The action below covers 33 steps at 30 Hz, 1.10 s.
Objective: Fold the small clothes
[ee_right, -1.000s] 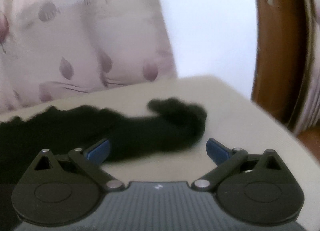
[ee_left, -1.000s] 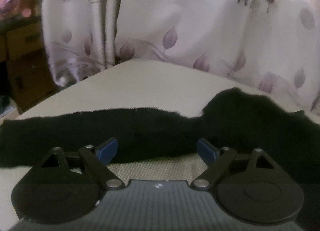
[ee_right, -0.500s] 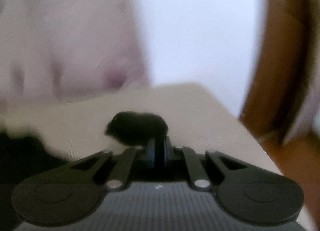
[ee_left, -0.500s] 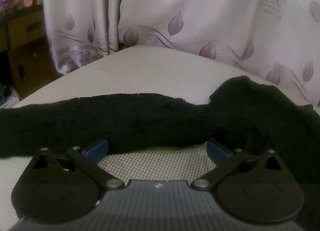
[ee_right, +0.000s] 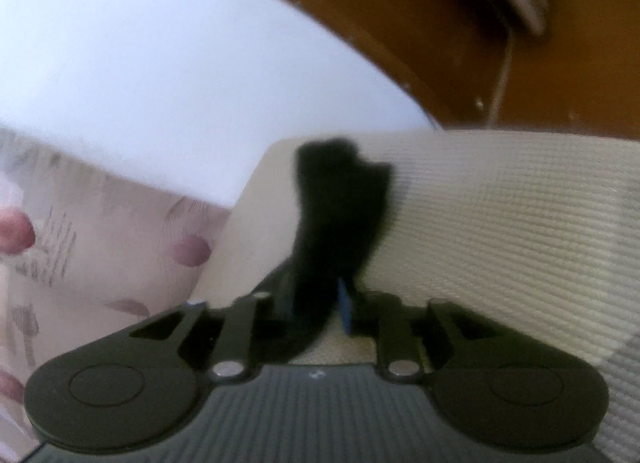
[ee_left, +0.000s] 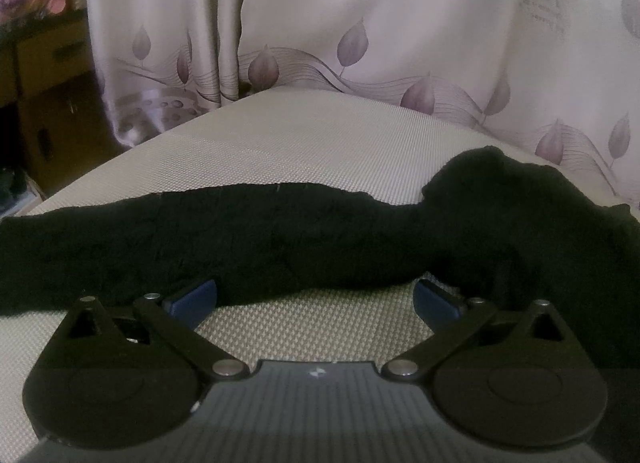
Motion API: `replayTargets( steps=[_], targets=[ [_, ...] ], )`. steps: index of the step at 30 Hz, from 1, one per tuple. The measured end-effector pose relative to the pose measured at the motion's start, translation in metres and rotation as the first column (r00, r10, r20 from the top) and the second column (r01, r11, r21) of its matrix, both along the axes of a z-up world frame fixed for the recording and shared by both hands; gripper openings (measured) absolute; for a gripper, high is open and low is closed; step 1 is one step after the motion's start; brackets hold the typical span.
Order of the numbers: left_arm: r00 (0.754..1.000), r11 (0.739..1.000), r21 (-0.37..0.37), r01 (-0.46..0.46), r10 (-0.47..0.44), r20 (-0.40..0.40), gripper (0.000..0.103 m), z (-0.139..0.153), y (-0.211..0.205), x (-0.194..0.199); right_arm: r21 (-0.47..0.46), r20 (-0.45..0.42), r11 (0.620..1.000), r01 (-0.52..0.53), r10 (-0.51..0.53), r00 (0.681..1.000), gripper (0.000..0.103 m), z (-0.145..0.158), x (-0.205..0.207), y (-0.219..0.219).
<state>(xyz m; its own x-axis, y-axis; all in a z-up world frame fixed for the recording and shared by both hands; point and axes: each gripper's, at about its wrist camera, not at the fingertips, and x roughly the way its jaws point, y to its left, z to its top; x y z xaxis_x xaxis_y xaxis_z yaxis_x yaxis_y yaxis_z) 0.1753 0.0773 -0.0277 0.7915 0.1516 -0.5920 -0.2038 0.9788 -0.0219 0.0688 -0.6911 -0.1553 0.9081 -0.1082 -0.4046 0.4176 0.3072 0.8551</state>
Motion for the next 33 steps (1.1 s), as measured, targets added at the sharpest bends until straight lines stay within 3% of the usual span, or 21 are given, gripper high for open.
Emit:
replayTargets(
  steps=[2, 5, 7, 10, 11, 14, 19, 22, 24, 25, 27, 29, 31, 33],
  targets=[
    [1.0, 1.0, -0.003, -0.005, 0.005, 0.002, 0.103, 0.0, -0.001, 0.001, -0.034, 0.006, 0.999, -0.014, 0.015, 1.0, 0.052, 0.005, 0.009, 0.002],
    [1.0, 1.0, -0.008, -0.008, 0.008, 0.004, 0.103, 0.0, 0.0, 0.001, -0.064, 0.025, 0.998, -0.013, 0.015, 1.0, 0.074, 0.013, 0.023, 0.006],
    [1.0, 1.0, -0.006, -0.009, 0.009, 0.002, 0.103, -0.001, -0.001, 0.001, -0.061, 0.037, 0.998, 0.0, 0.002, 0.999, 0.08, 0.016, 0.025, 0.008],
    [1.0, 1.0, -0.001, -0.014, 0.014, -0.001, 0.103, -0.001, -0.004, 0.003, -0.02, 0.095, 0.99, 0.142, -0.14, 0.986, 0.084, 0.012, 0.005, 0.005],
    [1.0, 1.0, -0.002, -0.015, 0.015, -0.001, 0.103, -0.001, -0.003, 0.003, -0.018, 0.103, 0.989, 0.148, -0.145, 0.984, 0.084, 0.009, 0.001, 0.003],
    [1.0, 1.0, -0.001, -0.014, 0.014, -0.001, 0.103, -0.001, -0.003, 0.003, -0.113, 0.042, 0.994, 0.014, -0.009, 0.999, 0.084, 0.014, 0.007, 0.005],
    [1.0, 1.0, 0.0, -0.022, 0.022, -0.003, 0.103, -0.002, -0.005, 0.003, -0.157, 0.003, 0.987, -0.047, 0.048, 0.999, 0.083, 0.017, 0.02, 0.002],
    [1.0, 1.0, 0.004, -0.024, 0.024, -0.006, 0.103, -0.002, -0.005, 0.004, -0.202, -0.038, 0.976, -0.08, 0.074, 0.997, 0.078, 0.019, 0.036, 0.0],
    [1.0, 1.0, 0.007, -0.025, 0.025, -0.008, 0.103, -0.002, -0.006, 0.005, -0.188, -0.045, 0.978, -0.087, 0.08, 0.996, 0.041, 0.017, 0.043, -0.005],
    [1.0, 1.0, 0.01, -0.025, 0.026, -0.011, 0.103, -0.002, -0.006, 0.005, -0.157, -0.051, 0.983, -0.096, 0.089, 0.995, 0.014, 0.012, 0.049, -0.012],
    [1.0, 1.0, 0.017, -0.025, 0.025, -0.014, 0.103, -0.003, -0.007, 0.005, -0.1, -0.02, 0.994, -0.048, 0.046, 0.999, 0.012, 0.009, 0.045, -0.021],
    [1.0, 0.999, 0.02, -0.026, 0.027, -0.016, 0.103, -0.003, -0.007, 0.005, -0.126, 0.101, 0.988, 0.087, -0.074, 0.992, 0.01, 0.021, 0.019, -0.029],
    [0.999, 0.999, 0.018, -0.028, 0.029, -0.015, 0.103, -0.003, -0.007, 0.006, -0.14, 0.06, 0.975, 0.173, -0.166, 0.984, 0.012, 0.031, -0.001, -0.033],
    [0.999, 0.999, 0.014, -0.029, 0.029, -0.013, 0.103, -0.003, -0.007, 0.005, -0.109, -0.013, 0.981, 0.157, -0.16, 0.987, 0.013, 0.027, -0.012, -0.036]
  ],
)
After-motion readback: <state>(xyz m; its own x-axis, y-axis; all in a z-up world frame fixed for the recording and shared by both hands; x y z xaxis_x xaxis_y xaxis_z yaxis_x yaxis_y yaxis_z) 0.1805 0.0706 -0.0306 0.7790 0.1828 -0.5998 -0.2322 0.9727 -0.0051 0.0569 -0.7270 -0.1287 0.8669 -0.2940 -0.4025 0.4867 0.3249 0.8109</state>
